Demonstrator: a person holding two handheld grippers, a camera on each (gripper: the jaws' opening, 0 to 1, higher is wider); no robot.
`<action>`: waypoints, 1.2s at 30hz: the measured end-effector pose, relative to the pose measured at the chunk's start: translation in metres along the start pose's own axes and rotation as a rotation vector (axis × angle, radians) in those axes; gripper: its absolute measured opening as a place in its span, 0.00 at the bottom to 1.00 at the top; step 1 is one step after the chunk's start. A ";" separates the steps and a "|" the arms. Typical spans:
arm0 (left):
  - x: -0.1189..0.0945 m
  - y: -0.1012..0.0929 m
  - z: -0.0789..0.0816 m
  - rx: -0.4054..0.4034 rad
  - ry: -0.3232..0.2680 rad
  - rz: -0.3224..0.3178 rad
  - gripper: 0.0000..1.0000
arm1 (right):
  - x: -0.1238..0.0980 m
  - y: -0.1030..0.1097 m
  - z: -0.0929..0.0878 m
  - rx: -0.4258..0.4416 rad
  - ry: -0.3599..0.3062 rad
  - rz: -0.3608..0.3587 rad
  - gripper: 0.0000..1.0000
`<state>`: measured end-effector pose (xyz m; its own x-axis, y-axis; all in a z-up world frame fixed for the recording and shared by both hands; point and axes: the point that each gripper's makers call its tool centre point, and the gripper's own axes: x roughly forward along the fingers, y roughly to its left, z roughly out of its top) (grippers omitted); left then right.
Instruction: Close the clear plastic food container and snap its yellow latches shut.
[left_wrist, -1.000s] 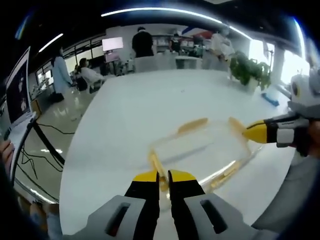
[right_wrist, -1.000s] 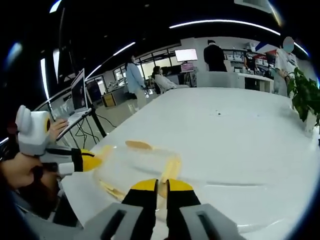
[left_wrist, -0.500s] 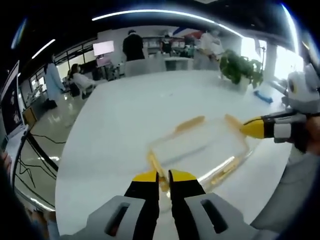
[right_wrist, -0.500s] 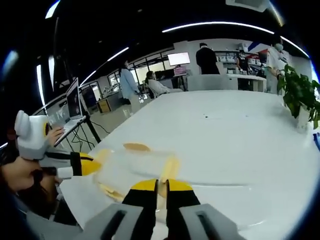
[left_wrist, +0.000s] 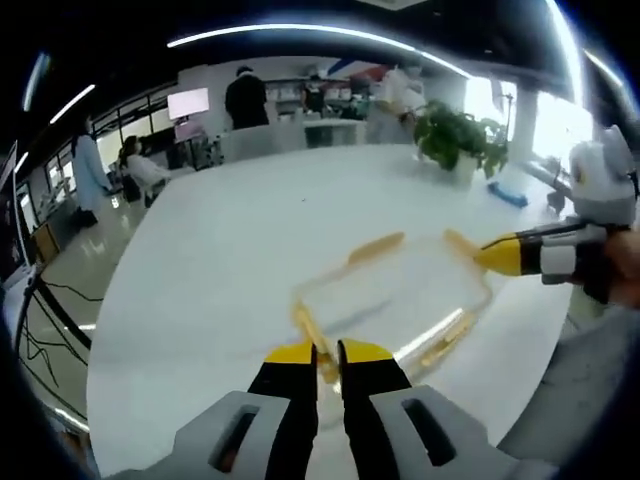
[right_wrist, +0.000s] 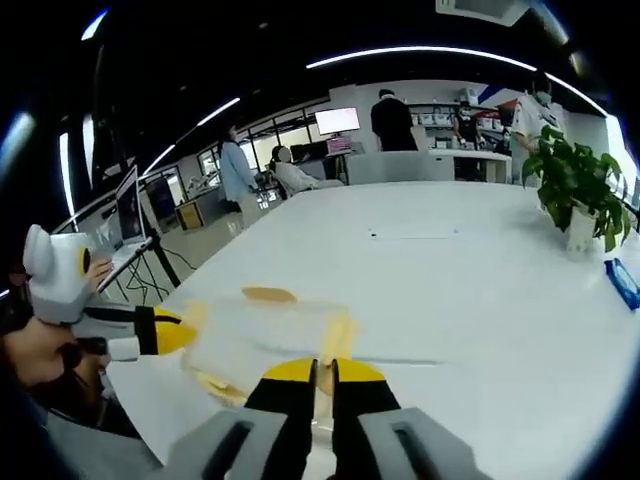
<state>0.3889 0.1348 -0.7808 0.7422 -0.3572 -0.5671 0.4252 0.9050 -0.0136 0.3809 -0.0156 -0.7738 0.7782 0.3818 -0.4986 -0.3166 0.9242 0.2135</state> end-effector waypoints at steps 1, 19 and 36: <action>0.002 -0.005 0.001 0.003 -0.001 -0.008 0.04 | -0.002 -0.005 0.000 0.000 0.001 -0.007 0.01; 0.024 -0.057 0.014 0.035 -0.006 -0.109 0.05 | -0.020 -0.061 -0.004 0.047 0.003 -0.105 0.00; 0.037 -0.081 0.015 0.052 0.004 -0.165 0.05 | -0.026 -0.086 -0.010 0.069 0.013 -0.143 0.00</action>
<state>0.3902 0.0449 -0.7883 0.6583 -0.4989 -0.5637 0.5672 0.8211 -0.0642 0.3824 -0.1054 -0.7872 0.8053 0.2466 -0.5392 -0.1644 0.9666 0.1965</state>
